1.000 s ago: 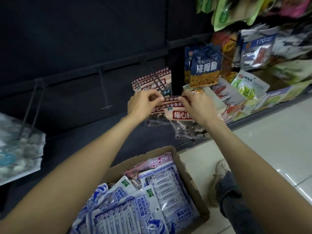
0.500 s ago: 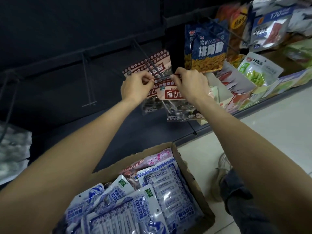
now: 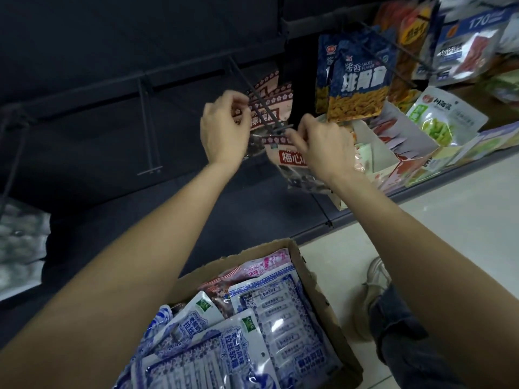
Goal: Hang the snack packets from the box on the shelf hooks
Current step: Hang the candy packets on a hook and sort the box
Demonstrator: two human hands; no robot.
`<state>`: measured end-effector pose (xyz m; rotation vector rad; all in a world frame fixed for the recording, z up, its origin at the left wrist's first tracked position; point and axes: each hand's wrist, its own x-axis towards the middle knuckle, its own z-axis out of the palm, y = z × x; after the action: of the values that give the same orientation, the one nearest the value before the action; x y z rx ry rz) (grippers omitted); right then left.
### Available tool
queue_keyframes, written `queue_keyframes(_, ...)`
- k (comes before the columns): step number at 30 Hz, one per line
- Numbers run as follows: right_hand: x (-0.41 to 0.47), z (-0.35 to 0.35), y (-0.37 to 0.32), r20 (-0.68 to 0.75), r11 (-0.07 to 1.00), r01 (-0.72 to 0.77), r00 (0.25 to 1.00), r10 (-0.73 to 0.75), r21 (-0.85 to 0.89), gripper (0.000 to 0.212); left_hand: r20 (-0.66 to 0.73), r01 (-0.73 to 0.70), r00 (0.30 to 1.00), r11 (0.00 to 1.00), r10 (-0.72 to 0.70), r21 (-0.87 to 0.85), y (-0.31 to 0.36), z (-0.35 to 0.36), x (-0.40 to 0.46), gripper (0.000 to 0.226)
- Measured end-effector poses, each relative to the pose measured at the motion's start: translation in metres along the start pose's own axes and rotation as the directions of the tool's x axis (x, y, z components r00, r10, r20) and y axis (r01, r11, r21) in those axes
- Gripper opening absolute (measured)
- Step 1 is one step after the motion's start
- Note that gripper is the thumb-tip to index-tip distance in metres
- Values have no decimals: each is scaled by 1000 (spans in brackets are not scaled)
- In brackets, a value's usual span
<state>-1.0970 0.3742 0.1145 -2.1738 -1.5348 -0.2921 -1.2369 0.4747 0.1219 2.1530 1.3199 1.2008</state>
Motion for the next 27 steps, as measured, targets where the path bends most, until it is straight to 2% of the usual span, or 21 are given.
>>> queue_keyframes(3,-18,-1,3,-28,988,106,994,-103,111,41,85,-117,988,985,129,-129,-1,-17,-52,13)
queue_keyframes(6,-34,-7,-7,-107,943,247,968,-228,224,41,232,-247,932,957,278,-154,-1,-36,-83,18)
queue_keyframes(7,-38,-10,-12,-129,928,274,960,-249,251,41,305,-240,912,960,274,-147,0,-41,-86,24)
queue_keyframes(9,-42,-15,-19,-144,904,296,954,-264,309,41,426,-137,887,982,181,-132,3,-49,-83,35)
queue_keyframes(11,-41,-20,-20,-110,883,294,956,-273,367,40,473,-56,873,988,120,-147,3,-55,-76,24)
queue_keyframes(14,-37,-30,-1,58,861,249,951,-305,443,32,465,-48,878,987,114,-152,-2,-59,-71,4)
queue_keyframes(16,-35,-34,20,186,878,155,947,-263,453,18,446,6,891,981,83,-194,-5,-60,-70,3)
queue_keyframes(18,-35,-33,34,243,854,7,957,-156,520,10,421,115,907,958,7,-263,-10,-60,-64,5)
queue_keyframes(21,-28,-23,30,273,674,-245,960,66,697,4,407,257,905,922,-125,-289,-15,-53,-52,4)
queue_keyframes(24,-12,-9,18,217,589,-312,949,229,746,11,380,330,902,892,-203,-308,-17,-39,-43,4)
queue_keyframes(27,3,2,12,145,608,-318,937,317,727,14,329,323,915,911,-232,-256,-17,-28,-36,18)
